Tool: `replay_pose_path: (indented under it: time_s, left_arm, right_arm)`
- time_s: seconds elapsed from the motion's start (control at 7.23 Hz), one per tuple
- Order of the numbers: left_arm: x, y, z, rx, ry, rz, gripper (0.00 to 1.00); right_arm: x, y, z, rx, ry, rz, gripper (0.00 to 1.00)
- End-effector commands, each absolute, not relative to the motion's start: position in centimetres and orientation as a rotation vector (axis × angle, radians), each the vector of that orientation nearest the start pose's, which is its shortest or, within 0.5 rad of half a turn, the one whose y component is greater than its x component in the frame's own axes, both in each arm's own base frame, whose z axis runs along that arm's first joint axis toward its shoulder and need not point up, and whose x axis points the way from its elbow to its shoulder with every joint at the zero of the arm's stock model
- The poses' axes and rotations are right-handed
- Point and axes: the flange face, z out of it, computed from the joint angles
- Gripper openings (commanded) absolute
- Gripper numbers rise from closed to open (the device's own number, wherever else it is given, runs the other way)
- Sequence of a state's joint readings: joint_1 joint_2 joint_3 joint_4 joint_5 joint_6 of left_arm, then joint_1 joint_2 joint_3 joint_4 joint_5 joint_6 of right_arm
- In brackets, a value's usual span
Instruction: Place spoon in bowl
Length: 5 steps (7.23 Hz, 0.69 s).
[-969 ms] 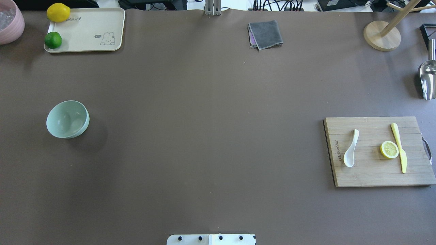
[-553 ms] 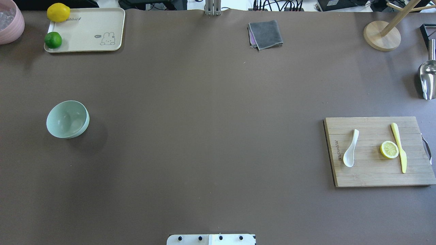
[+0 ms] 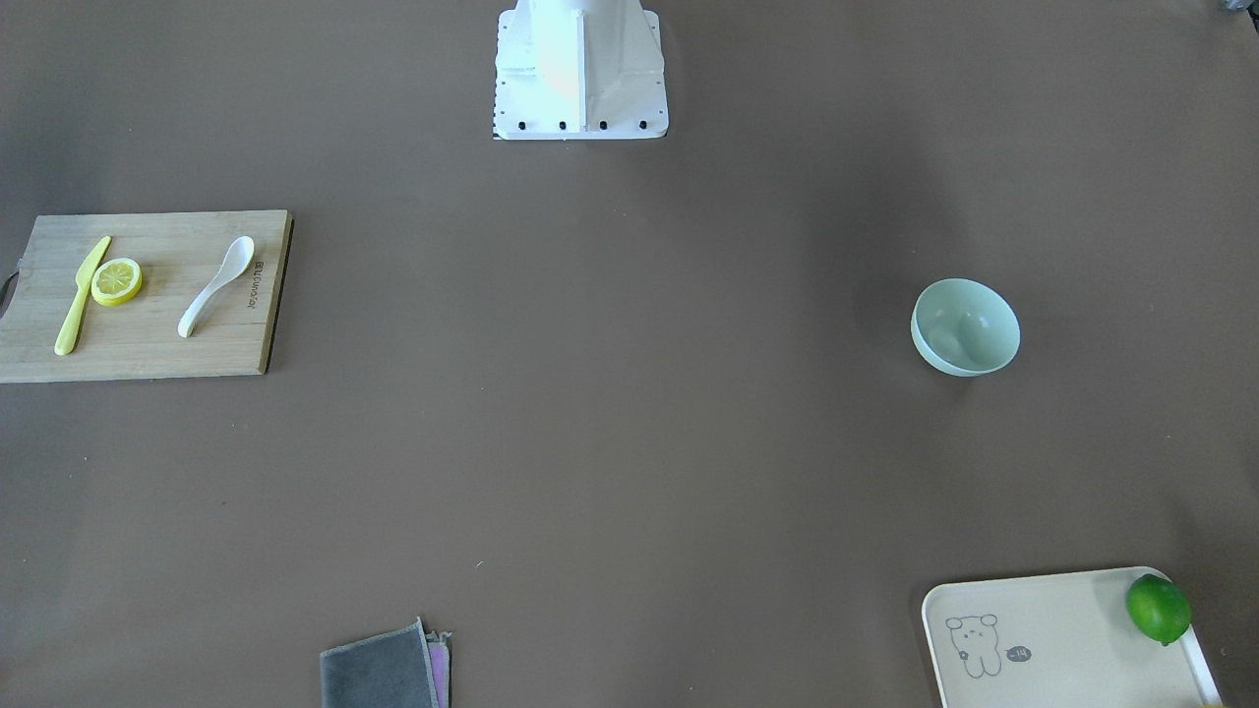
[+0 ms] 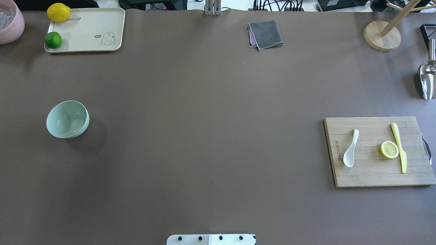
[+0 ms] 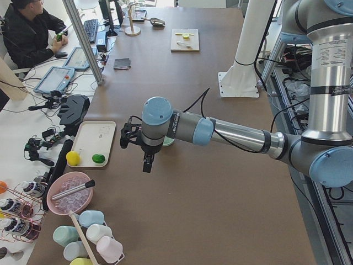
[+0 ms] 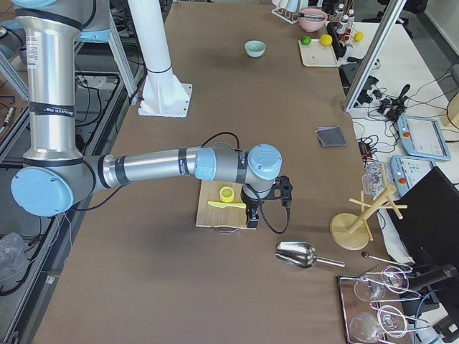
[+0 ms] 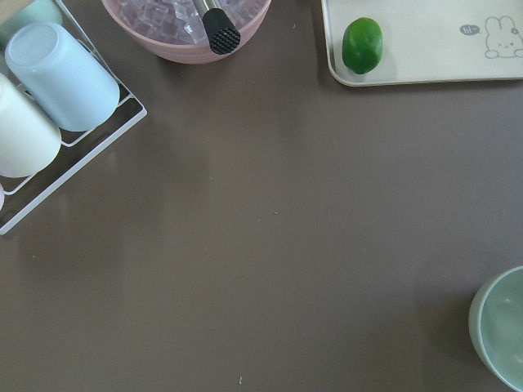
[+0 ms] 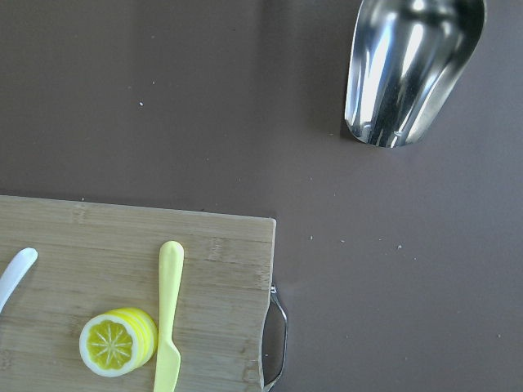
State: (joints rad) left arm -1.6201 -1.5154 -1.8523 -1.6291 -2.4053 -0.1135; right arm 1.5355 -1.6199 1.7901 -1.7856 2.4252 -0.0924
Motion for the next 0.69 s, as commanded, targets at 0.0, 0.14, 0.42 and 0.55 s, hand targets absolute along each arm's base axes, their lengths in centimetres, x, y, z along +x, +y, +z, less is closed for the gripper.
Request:
replay_pose_path:
  time_s: [0.0,0.14,0.42,0.55]
  left_arm:
    - [-6.9,-47.5,52.2,0.356,0.867,0.052,0.98]
    - [-4.8,-48.6,52.2,0.349,0.897,0.072,0.98]
    - [-2.4,-51.0,51.0,0.318,0.941,0.071,0.98]
    - [0.7,-51.3,51.5,0.293,0.963,0.056,0.98]
  right_arm:
    - [4.2,-46.4,59.0,-0.016,-0.854,-0.105,1.00]
    - [4.2,-46.4,59.0,-0.014,-0.854,-0.107,1.00]
    - [4.2,-46.3,58.7,-0.010,-0.855,-0.106,1.00]
    - [4.2,-46.3,58.6,-0.009,-0.858,-0.104,1.00]
